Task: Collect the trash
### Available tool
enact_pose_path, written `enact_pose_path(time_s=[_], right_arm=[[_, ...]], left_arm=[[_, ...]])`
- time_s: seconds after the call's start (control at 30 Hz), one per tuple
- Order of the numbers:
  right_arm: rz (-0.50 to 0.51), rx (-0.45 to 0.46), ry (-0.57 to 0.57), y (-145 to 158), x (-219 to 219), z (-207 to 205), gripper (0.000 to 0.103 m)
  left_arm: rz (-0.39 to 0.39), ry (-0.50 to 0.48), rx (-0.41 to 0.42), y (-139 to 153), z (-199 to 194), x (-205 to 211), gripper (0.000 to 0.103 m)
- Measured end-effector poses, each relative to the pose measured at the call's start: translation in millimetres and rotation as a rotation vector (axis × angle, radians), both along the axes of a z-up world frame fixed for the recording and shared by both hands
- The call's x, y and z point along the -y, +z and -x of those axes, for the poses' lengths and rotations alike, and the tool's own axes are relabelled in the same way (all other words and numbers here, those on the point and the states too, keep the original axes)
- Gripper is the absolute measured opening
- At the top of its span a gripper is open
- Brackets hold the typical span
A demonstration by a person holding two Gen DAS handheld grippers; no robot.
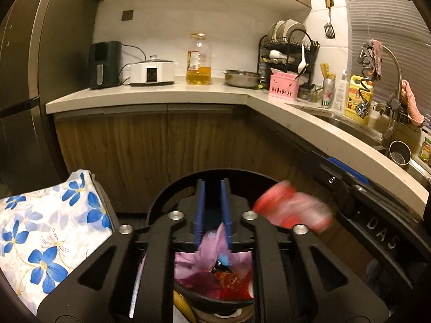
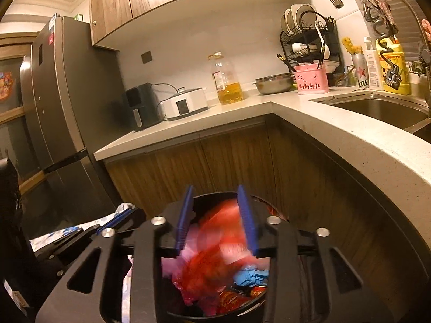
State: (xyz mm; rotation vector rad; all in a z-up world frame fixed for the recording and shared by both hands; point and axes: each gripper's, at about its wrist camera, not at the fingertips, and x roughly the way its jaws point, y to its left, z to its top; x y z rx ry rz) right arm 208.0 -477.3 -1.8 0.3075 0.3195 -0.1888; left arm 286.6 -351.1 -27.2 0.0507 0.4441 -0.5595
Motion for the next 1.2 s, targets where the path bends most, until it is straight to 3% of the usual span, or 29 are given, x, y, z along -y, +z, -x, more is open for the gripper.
enact_pose_path(time_s=[0.1, 0.2, 0.4, 0.5, 0.7, 0.8, 1.0, 1.2], right_arm=[[-0.017, 0.003, -0.008, -1, 3, 4, 0.052], [-0.020, -0.002, -0.018, -2, 4, 9, 0.061], [0.019, -0.033, -0.037, -3, -8, 24, 0.077], [0.060, -0.053, -0.028, -1, -21, 34, 0.086], [0.138, -0.075, -0.022, 7, -46, 57, 0.089], [0.153, -0.065, 0.003, 12, -60, 71, 0.097], [0.232, -0.060, 0.016, 24, -96, 98, 0.097], [0.258, -0.063, 0.032, 33, -131, 131, 0.097]], left_arm=[[0.009, 0.018, -0.010, -2, -1, -6, 0.047], [0.007, 0.055, -0.005, -3, 1, -14, 0.060], [-0.066, 0.181, 0.040, 1, 15, -35, 0.076], [-0.095, 0.231, 0.069, 4, 30, -49, 0.080], [-0.115, 0.313, 0.094, 15, 62, -85, 0.087], [-0.115, 0.359, 0.100, 19, 81, -107, 0.090], [-0.126, 0.433, 0.101, 22, 118, -148, 0.096], [-0.096, 0.450, 0.081, 25, 153, -183, 0.097]])
